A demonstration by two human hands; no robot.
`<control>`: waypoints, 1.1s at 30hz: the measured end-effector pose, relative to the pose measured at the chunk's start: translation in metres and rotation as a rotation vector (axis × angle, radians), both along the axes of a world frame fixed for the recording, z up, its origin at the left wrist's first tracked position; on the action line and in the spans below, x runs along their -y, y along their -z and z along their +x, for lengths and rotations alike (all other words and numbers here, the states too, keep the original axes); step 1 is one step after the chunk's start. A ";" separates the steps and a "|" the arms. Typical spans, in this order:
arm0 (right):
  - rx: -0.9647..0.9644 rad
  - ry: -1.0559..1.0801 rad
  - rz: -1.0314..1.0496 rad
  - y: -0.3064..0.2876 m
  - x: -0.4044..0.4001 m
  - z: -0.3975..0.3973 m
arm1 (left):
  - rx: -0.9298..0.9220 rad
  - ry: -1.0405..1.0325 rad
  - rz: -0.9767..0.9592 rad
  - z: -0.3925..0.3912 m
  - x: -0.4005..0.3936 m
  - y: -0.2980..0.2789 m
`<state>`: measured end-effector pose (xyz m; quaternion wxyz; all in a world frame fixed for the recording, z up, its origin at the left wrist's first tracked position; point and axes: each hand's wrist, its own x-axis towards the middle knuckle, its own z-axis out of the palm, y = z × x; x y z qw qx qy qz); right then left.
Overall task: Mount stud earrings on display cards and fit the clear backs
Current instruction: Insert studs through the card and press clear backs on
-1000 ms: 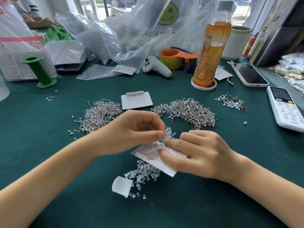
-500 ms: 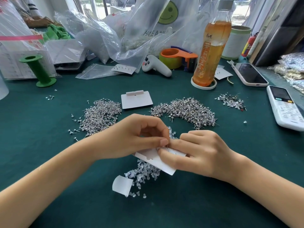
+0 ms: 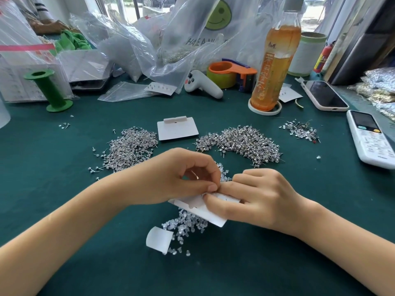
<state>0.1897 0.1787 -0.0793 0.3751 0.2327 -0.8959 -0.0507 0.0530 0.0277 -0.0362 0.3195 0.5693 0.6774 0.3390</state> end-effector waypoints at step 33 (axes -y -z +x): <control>0.063 0.004 0.052 0.000 0.000 0.001 | -0.120 -0.023 0.018 -0.001 0.004 0.004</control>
